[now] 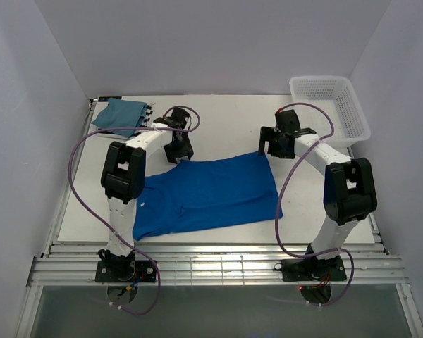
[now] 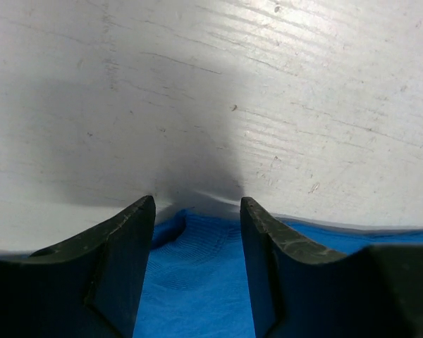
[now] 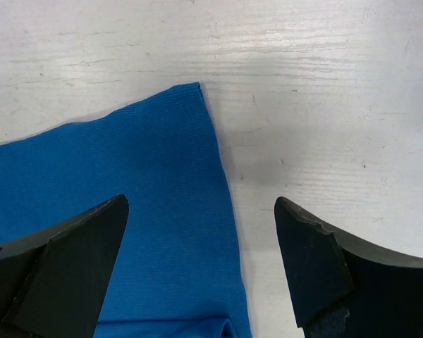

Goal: Fold and stack the tank tops

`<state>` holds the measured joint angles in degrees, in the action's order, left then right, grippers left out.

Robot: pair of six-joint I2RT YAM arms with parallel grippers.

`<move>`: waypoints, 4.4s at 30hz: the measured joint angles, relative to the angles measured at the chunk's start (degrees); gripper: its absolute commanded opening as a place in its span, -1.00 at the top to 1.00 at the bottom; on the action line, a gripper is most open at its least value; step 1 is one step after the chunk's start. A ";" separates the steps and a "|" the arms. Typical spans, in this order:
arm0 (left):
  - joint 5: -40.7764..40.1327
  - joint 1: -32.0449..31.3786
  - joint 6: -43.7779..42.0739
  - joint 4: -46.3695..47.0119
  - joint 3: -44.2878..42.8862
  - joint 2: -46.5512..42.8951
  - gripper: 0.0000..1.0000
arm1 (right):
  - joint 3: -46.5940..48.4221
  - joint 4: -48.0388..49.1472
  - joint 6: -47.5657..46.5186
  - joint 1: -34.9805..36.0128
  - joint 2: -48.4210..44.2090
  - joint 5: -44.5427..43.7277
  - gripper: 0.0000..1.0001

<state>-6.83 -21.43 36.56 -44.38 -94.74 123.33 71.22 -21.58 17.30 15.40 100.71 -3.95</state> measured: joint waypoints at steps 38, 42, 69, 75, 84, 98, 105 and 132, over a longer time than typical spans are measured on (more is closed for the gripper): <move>2.93 0.37 0.33 4.20 3.45 -1.57 1.00 | 16.44 1.64 1.14 -0.02 20.61 1.07 0.85; 2.99 0.39 0.35 4.72 4.11 -1.99 1.00 | 15.82 1.97 1.36 -0.02 20.09 1.03 0.85; 11.34 -4.35 3.41 14.10 38.64 -30.73 1.00 | -19.04 9.51 0.55 0.00 -13.79 2.80 0.85; 11.67 -5.62 5.25 14.95 43.76 -33.77 1.00 | -21.92 9.27 0.39 0.00 -16.90 2.16 0.85; 12.33 -7.28 7.52 15.52 46.40 -35.06 0.63 | -23.34 8.63 0.02 0.00 -17.16 1.42 0.73; 13.70 -9.09 12.61 7.54 49.16 -49.72 -0.96 | -30.60 6.47 -2.60 0.00 -28.85 4.07 -0.78; 7.63 -9.18 12.55 2.16 42.66 -53.18 -0.96 | -29.66 6.75 -3.34 0.61 -32.06 11.37 -0.80; -10.43 5.95 15.10 2.19 41.90 -30.95 -0.96 | -29.38 14.21 0.15 14.73 -15.56 15.91 -0.80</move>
<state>-17.26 -15.49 51.66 -42.19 -52.84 92.38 41.85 -7.38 17.45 30.13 85.14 11.97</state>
